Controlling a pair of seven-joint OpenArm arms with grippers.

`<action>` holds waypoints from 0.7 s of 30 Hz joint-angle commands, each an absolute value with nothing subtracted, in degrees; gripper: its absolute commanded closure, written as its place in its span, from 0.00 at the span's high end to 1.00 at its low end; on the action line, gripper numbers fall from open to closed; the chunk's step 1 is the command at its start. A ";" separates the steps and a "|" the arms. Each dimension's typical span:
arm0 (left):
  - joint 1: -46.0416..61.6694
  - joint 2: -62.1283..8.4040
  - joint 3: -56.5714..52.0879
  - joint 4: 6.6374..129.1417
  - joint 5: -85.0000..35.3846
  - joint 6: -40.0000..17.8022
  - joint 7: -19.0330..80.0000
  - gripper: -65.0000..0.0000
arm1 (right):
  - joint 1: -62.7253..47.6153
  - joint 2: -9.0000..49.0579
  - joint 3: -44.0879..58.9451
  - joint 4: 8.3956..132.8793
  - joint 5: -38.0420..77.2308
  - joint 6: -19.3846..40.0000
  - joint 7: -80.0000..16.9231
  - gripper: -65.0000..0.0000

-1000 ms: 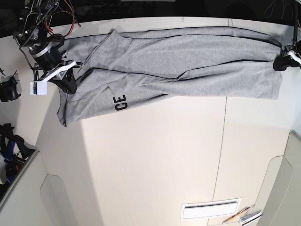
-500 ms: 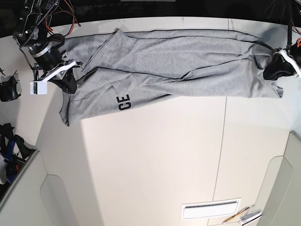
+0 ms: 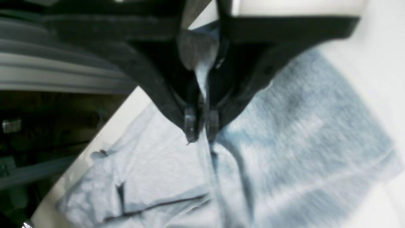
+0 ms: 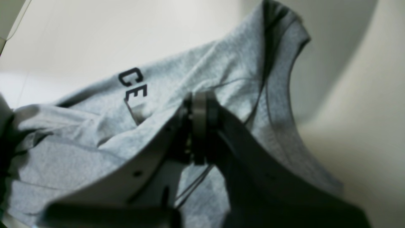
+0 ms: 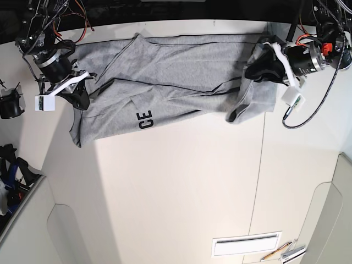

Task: Fold the T-shirt properly
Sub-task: 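Fold the gripped shirt end with the left gripper toward the right gripper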

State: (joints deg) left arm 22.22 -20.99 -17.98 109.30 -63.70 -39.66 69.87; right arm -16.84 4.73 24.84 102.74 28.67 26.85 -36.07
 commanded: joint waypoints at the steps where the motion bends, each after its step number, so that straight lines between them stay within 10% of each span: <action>1: 22.04 -21.74 -17.50 110.87 -65.28 -40.00 68.34 0.00 | -16.56 5.08 24.99 103.59 29.36 27.46 -34.94 0.00; 21: 17.93 -16.82 -6.44 111.15 -62.39 -40.00 66.22 0.00 | -16.69 5.08 24.99 103.59 29.36 27.46 -34.98 0.00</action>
